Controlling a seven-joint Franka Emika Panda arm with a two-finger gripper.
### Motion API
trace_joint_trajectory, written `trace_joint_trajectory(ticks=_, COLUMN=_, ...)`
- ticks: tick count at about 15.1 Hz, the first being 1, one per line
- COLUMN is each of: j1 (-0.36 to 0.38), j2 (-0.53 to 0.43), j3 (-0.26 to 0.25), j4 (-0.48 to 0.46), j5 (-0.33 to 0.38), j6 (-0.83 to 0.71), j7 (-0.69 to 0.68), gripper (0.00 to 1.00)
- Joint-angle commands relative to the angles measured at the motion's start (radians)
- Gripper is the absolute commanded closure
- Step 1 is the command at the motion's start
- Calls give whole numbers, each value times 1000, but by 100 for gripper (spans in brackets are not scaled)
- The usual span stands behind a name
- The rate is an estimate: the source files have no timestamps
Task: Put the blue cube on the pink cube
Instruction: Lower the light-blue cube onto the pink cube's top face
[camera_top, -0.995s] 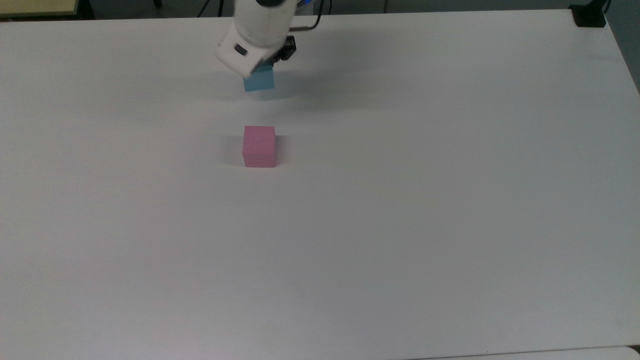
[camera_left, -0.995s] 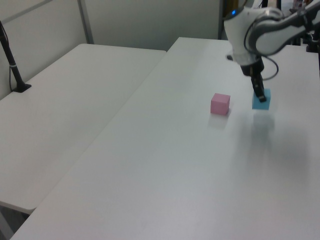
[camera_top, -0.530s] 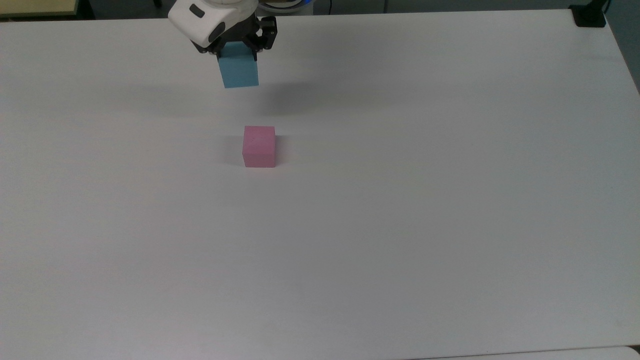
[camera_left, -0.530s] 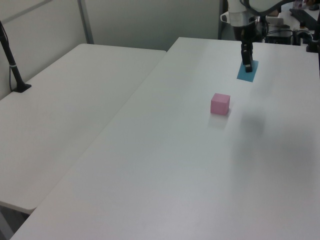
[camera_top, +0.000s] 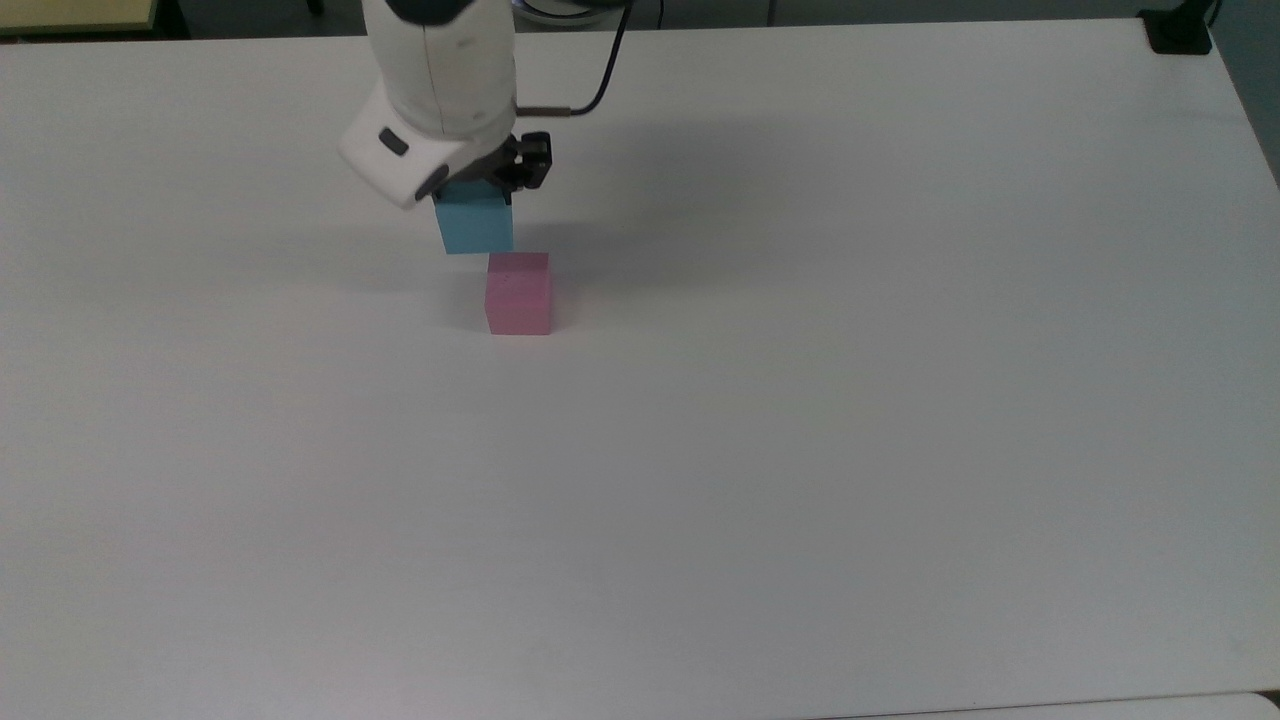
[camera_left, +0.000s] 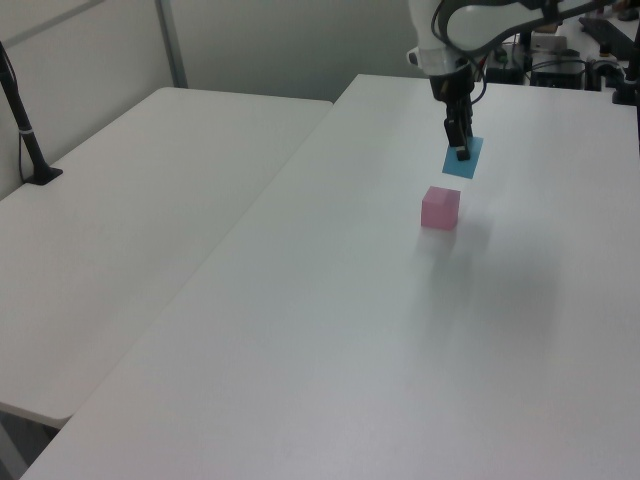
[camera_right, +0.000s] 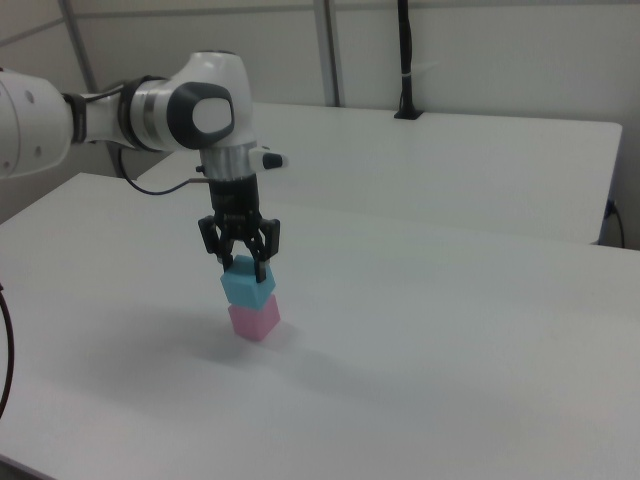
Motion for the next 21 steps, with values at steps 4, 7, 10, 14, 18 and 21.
trace_joint_trajectory(ticks=4, j1=23, j2=52, j3=-7, j4=28, j5=22, j6=-9, j7=9, gripper=37)
trace_joint_trajectory(ticks=7, j1=25, j2=61, j3=-2, j4=20, j5=22, j6=56, j7=67, gripper=35)
trace_joint_trajectory(ticks=10, j1=25, j2=63, j3=2, j4=20, j5=22, j6=62, j7=78, gripper=34)
trace_joint_trajectory(ticks=14, j1=52, j2=93, j3=2, j4=20, j5=27, j6=62, j7=86, gripper=32)
trace_joint_trajectory(ticks=18, j1=52, j2=103, j3=2, j4=20, j5=28, j6=96, j7=127, gripper=26)
trace_joint_trajectory(ticks=21, j1=52, j2=101, j3=2, j4=20, j5=27, j6=99, j7=132, gripper=17)
